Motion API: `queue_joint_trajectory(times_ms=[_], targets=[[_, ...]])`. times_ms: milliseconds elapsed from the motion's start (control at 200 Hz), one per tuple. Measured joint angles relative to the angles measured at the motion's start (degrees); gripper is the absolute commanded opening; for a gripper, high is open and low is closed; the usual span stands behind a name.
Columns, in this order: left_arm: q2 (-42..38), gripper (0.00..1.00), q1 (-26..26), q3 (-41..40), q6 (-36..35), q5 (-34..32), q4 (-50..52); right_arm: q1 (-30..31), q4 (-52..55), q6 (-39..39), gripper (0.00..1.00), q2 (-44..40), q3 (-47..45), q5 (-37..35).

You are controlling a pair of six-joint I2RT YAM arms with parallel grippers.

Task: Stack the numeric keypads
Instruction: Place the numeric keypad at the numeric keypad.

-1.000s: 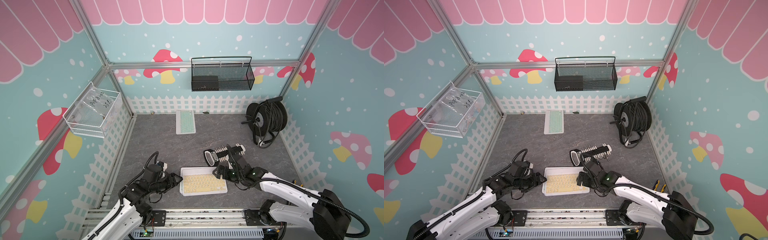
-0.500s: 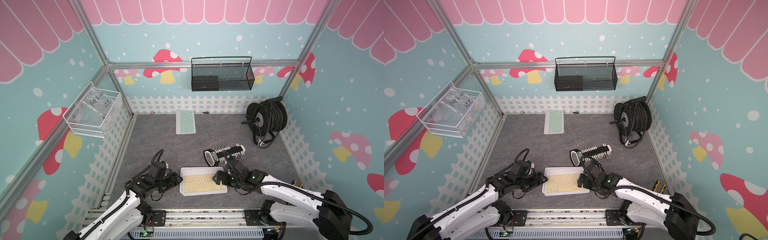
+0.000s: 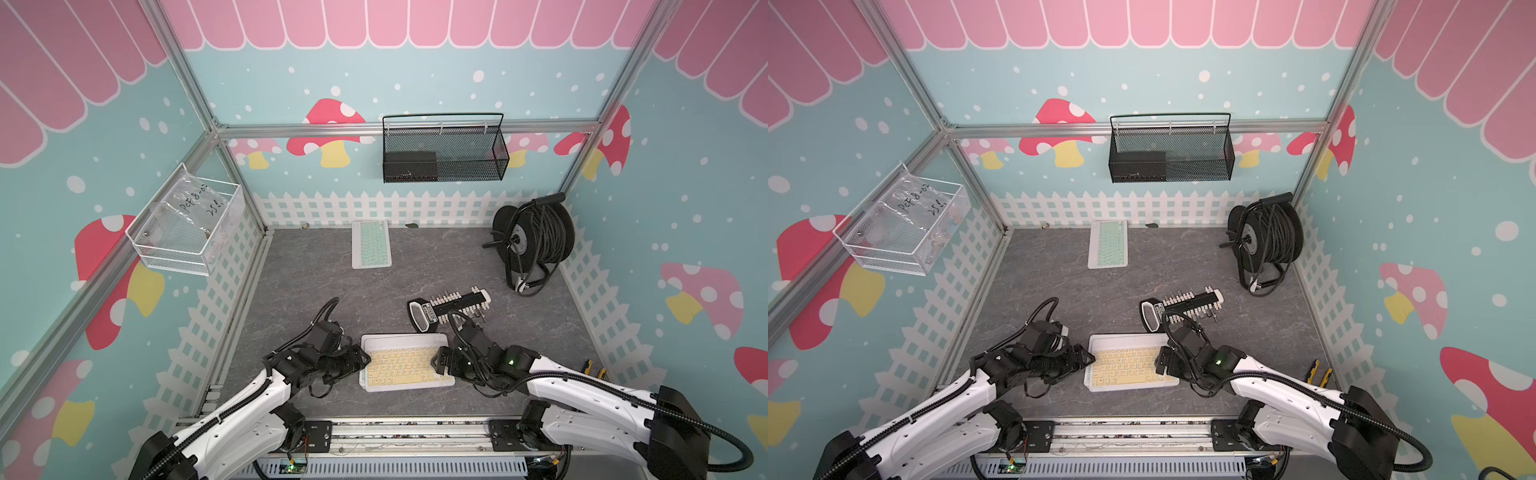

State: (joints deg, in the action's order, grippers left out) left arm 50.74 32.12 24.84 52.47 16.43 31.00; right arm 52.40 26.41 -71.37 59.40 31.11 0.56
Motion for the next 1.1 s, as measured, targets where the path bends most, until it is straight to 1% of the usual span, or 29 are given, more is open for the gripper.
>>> queue_joint_trajectory(times_ms=[275, 580, 745, 1101], targets=[[4.6, 0.8, 0.9, 0.1, 0.0, 0.0, -3.2, 3.4, 0.1, -1.0, 1.0, 6.3, 1.6, -0.9], [7.8, 0.8, 2.9, 1.7, 0.0, -0.1, -5.1, 4.9, 0.0, -2.1, 1.0, 7.3, 3.5, -2.2], [8.5, 0.81, 3.9, 2.5, 0.0, -0.4, -5.5, 5.8, -0.2, -2.4, 1.0, 9.1, 5.2, -2.7], [9.4, 0.81, 4.3, 3.1, 0.0, -0.6, -5.6, 6.5, -0.3, -2.4, 1.0, 11.2, 6.3, -3.5]])
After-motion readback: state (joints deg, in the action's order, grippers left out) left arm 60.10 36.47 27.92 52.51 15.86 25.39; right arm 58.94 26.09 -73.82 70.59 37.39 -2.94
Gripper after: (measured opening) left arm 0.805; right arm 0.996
